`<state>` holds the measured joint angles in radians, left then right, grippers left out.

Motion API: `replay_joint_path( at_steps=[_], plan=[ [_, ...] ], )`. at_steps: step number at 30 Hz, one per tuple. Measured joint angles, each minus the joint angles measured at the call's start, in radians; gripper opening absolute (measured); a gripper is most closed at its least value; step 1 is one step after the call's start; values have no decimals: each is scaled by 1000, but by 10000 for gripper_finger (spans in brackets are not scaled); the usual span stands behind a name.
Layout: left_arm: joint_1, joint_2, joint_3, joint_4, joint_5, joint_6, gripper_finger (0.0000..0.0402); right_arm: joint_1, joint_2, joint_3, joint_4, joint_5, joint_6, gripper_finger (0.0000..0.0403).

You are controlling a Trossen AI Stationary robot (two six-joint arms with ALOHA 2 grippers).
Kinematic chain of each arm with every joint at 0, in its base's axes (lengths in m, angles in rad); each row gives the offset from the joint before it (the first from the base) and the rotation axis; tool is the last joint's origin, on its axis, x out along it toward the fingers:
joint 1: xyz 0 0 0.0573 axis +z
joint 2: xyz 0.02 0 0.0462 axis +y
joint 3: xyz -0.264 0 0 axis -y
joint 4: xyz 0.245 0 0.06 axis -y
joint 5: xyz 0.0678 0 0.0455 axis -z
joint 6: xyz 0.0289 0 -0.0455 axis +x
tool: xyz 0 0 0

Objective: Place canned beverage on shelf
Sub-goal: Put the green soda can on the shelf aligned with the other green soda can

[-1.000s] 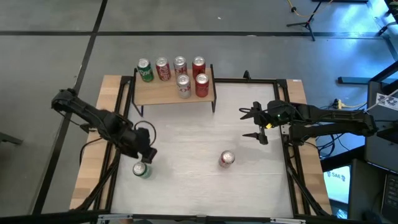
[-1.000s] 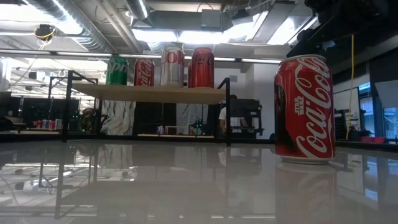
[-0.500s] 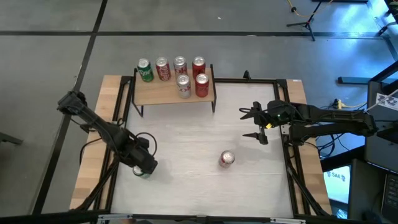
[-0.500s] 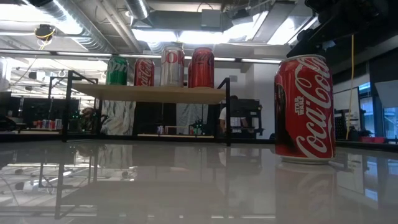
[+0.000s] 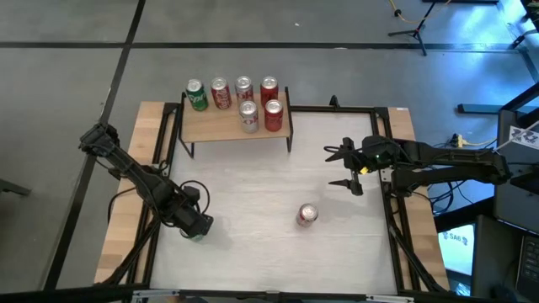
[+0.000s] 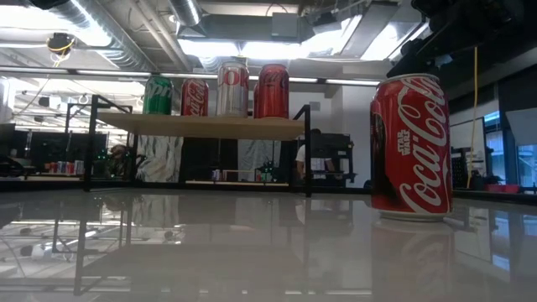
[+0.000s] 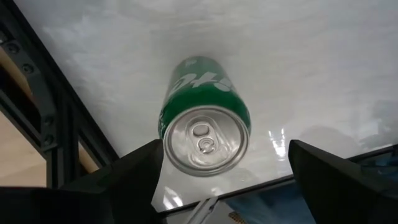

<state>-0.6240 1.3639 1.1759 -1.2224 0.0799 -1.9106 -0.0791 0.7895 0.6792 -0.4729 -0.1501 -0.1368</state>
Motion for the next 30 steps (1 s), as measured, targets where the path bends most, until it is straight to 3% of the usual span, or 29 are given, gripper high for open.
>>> replay_joint_path(
  at_steps=[24, 30],
  plan=[
    [-38, 174, 0, 2, 7, 97, 334, 0, 0, 0, 0, 0, 0, 365],
    [-37, 186, 0, 11, -31, 137, 324, 0, 0, 0, 0, 0, 0, 365]
  ],
)
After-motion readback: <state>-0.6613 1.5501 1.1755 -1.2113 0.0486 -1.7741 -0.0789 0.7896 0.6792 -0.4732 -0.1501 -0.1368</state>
